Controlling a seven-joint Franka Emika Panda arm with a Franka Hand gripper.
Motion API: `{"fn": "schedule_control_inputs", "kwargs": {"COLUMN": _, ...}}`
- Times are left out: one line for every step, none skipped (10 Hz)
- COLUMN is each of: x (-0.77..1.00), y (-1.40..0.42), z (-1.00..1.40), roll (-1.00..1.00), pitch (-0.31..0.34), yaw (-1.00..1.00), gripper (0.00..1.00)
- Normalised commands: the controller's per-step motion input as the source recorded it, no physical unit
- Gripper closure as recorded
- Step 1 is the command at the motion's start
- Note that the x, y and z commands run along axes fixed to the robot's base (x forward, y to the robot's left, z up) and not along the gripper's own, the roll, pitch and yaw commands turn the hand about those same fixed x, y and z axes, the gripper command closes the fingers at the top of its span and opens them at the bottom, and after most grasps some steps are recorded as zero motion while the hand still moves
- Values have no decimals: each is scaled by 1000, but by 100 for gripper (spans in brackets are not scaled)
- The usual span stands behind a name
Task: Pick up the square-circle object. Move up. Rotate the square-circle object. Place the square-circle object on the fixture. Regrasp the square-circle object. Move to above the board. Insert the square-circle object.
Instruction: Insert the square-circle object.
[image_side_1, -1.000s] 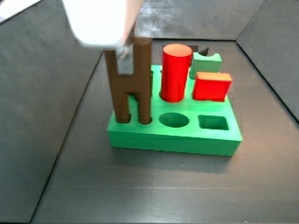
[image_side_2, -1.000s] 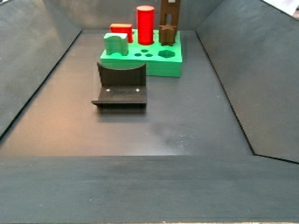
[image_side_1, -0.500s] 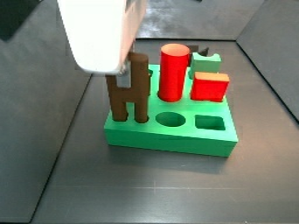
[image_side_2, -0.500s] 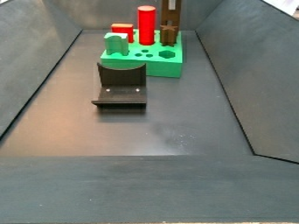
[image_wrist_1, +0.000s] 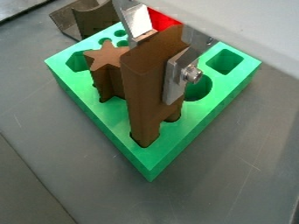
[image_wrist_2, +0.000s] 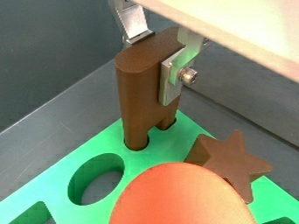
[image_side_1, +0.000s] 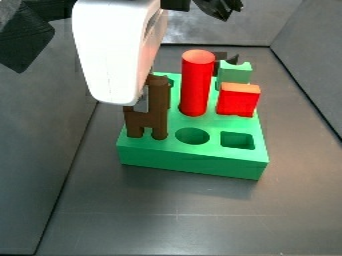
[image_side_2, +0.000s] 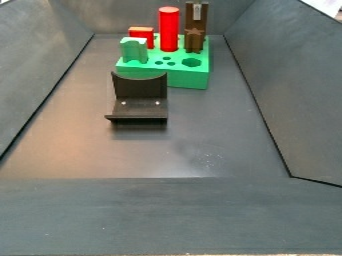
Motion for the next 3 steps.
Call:
{"fn": "schedule_control_inputs", "kwargs": {"x": 26, "y": 0, "z": -169, "roll": 61, "pitch": 0, "yaw": 0, "gripper": 100}}
{"fn": "schedule_control_inputs", "kwargs": {"x": -14, "y": 0, "z": -3, "roll": 0, "pitch": -9, "yaw": -14, "gripper": 100}}
{"fn": "schedule_control_inputs", "kwargs": {"x": 0, "y": 0, "z": 0, "roll": 0, "pitch": 0, "yaw": 0, "gripper": 100}}
